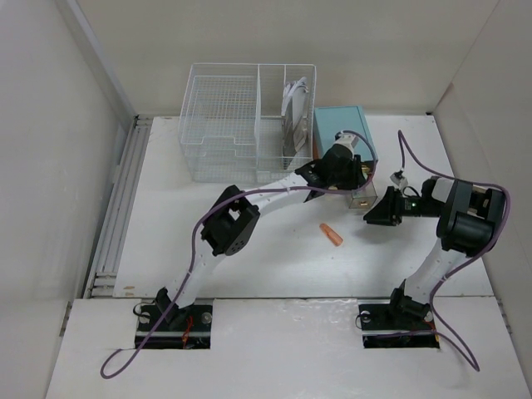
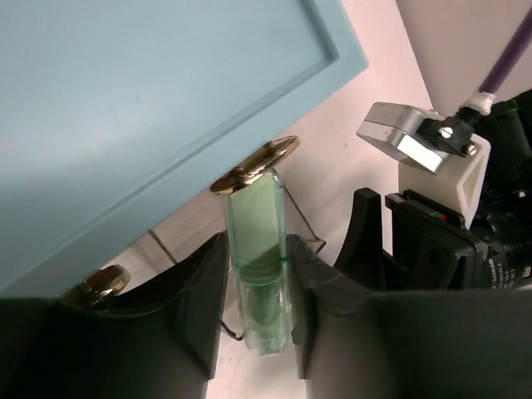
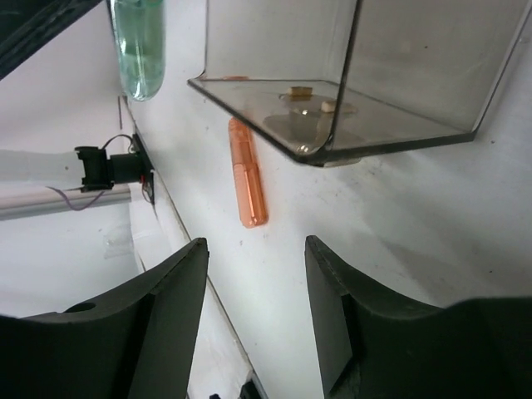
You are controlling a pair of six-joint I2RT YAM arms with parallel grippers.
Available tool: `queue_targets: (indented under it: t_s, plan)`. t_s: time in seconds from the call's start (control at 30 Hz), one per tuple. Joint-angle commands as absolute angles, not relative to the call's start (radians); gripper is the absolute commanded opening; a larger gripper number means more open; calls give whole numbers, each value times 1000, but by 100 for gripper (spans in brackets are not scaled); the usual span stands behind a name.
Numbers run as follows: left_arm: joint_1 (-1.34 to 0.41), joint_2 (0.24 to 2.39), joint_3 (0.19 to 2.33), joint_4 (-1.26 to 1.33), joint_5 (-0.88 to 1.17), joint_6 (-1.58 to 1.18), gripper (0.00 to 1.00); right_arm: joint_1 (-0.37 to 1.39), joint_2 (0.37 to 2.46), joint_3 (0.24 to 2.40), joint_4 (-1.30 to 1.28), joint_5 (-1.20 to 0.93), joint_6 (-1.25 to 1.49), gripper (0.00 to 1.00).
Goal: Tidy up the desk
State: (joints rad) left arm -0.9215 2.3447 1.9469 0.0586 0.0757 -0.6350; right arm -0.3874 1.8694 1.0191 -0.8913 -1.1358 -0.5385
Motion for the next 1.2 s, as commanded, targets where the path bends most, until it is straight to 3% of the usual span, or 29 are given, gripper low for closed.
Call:
queue_targets:
  t_s: [0.0, 0.03, 0.07, 0.2, 0.3, 0.47, 0.57, 0.7, 0.73, 0.77, 0.8, 0.87, 1.0, 1.07, 1.1, 1.13, 1.17]
  plan:
    - [-890, 2353, 2006, 75, 72, -620, 30, -402, 1871, 1057, -982, -1206, -649, 56]
    - [-890, 2353, 2006, 75, 72, -620, 45, -402, 1871, 1057, -982, -1218, -649, 56]
    - [-890, 2353, 2006, 75, 81, -611, 50, -402, 1871, 1057, -998, -1218, -681, 56]
    - [-890, 2344, 2006, 75, 90, -611, 62, -402, 1871, 1077, -1038, -1239, -724, 56]
    - [-890, 2333, 1997, 64, 91, -611, 64, -402, 1871, 1077, -1051, -1239, -733, 55]
    - [-890, 2301, 1959, 74, 80, -611, 62, -411, 1884, 1107, -1179, -1282, -854, 53]
    - [-899, 2217, 1857, 126, 65, -611, 58, -411, 1907, 1161, -1342, -1324, -1111, 50]
    - [-945, 2090, 1751, 126, -29, -586, 41, -411, 1878, 1152, -1384, -1337, -1157, 38]
    - [-945, 2030, 1720, 126, -49, -586, 35, -411, 1878, 1152, -1384, -1338, -1157, 35]
    - [-957, 1998, 1686, 126, -69, -586, 20, -411, 1878, 1152, -1384, -1347, -1166, 31]
    - [-968, 1964, 1605, 142, -105, -586, 15, -411, 1867, 1166, -1384, -1347, -1166, 24]
    - [-977, 1861, 1525, 167, -141, -586, 9, -388, 1842, 1195, -1384, -1347, -1177, 20]
    - [-1023, 1708, 1339, 187, -216, -586, 9, -316, 1793, 1323, -1384, -1327, -1187, 17]
    - [-1049, 1657, 1241, 187, -262, -606, 14, -241, 1747, 1374, -1384, -1286, -1218, 17]
    - [-1077, 1614, 1211, 187, -276, -606, 19, -217, 1729, 1393, -1367, -1273, -1218, 19]
    - [-1089, 1597, 1181, 187, -288, -617, 24, -190, 1692, 1426, -1350, -1255, -1218, 29]
    - [-1100, 1582, 1126, 187, -302, -626, 41, -145, 1669, 1436, -1266, -1200, -1191, 33]
